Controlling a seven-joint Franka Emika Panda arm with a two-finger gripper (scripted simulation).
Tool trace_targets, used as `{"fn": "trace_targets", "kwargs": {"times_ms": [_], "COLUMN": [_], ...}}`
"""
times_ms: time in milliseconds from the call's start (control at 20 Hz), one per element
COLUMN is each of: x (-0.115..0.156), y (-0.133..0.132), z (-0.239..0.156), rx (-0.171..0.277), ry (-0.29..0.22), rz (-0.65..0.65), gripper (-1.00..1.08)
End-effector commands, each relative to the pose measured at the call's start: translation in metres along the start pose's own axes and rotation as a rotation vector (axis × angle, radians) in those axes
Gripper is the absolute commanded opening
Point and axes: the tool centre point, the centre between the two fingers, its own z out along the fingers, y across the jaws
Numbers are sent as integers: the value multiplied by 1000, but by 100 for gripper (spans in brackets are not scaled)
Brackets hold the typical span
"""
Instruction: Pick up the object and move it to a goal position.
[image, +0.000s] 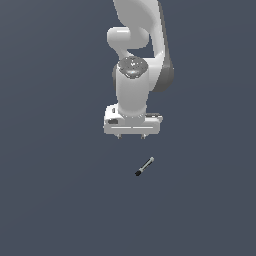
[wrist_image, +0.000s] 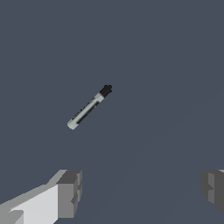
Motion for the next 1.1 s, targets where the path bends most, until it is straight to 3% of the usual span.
{"fn": "trace_targets", "kwargs": {"times_ms": [0,450,1050], "x": [0,2,7], "y": [0,-28,-30], "z": [0,6,14], "rx": [0,27,26], "ry": [0,1,0], "rz": [0,-35,33], "gripper": [100,100,100]}}
